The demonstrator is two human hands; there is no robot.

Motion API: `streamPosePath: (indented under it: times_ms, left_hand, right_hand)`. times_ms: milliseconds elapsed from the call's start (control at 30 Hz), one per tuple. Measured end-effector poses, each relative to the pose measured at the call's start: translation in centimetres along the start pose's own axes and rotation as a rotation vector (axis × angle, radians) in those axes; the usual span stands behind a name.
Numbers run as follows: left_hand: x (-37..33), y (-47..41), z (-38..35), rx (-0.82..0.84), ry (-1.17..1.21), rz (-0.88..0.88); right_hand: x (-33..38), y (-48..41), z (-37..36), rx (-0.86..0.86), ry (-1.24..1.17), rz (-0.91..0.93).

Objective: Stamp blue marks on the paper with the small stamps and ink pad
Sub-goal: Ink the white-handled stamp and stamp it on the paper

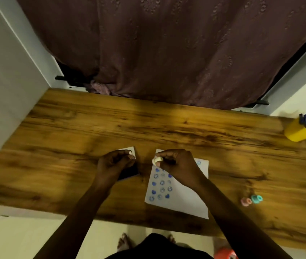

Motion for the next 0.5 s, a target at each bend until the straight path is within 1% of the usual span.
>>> streamPosePath:
  times_ms: [167,300,500]
  left_hand:
    - [-0.2,-0.4,4.6,-0.076,-0.054,-0.070]
    - [-0.5,0.0,6.3,-0.061,-0.087,-0.133]
    - [0.1,0.3,8.3,-0.095,-0.054,-0.131]
  right_hand:
    - [3.7,-1.7,-4.5,0.046,0.186,0.116]
    - [5.4,-2.9,-8.2,0.109,0.300,0.139]
    - [6.9,-3.9,-12.1,0.175,0.513,0.189]
Point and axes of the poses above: each hand's wrist, its own y-axis away from the middle knuckle, its own z-axis out of the back of the hand, x = y × z, the point moved 10 cm from there along -y, towards the middle knuckle, and after that the axes turned 7 degrees about y, right-handed, at the moved point
